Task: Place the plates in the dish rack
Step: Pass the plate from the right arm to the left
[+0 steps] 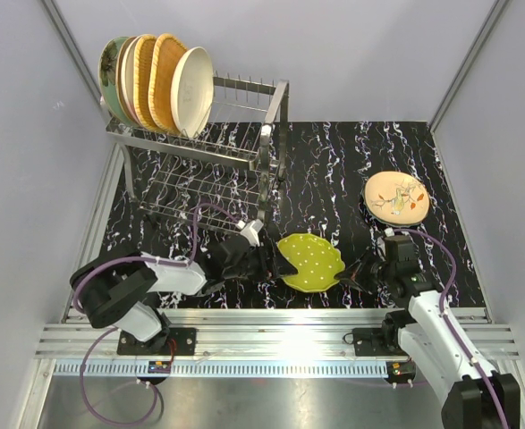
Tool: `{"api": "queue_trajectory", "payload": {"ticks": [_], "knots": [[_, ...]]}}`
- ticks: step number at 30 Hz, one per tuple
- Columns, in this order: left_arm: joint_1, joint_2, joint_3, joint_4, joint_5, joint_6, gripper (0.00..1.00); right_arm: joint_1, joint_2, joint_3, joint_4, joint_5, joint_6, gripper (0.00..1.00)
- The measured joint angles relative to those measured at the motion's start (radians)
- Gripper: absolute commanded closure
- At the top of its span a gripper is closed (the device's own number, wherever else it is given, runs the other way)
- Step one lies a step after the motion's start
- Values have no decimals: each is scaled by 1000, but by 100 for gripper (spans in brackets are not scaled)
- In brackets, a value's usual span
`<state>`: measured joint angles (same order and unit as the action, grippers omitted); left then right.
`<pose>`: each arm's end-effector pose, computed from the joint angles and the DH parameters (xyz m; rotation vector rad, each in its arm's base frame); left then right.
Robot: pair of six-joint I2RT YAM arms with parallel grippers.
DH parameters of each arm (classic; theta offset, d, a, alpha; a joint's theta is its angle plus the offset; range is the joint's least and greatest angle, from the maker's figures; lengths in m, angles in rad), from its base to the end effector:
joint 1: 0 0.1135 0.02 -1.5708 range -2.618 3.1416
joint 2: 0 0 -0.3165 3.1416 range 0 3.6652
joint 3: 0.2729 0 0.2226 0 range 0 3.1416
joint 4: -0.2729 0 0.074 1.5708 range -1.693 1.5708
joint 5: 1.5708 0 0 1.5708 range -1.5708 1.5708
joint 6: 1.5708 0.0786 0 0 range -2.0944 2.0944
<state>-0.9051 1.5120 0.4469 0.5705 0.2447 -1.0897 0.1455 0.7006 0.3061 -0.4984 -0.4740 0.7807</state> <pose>0.1641 -0.2398 0.1997 -0.0458 2.4040 -1.3623 0.0831 0.0484 0.1784 0.5961 2.5158 0.9624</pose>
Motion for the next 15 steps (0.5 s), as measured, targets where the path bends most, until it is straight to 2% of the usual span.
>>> {"api": "queue_trajectory", "payload": {"ticks": [4,13,15], "knots": [[-5,30,18,33,1,-32,36,0,-16,-2,17,-15,6,100],[-18,62,48,68,-19,-76,52,2,-23,-34,41,-35,18,100],[-24,59,48,69,-37,-85,61,2,-36,-38,39,-35,18,99]]}}
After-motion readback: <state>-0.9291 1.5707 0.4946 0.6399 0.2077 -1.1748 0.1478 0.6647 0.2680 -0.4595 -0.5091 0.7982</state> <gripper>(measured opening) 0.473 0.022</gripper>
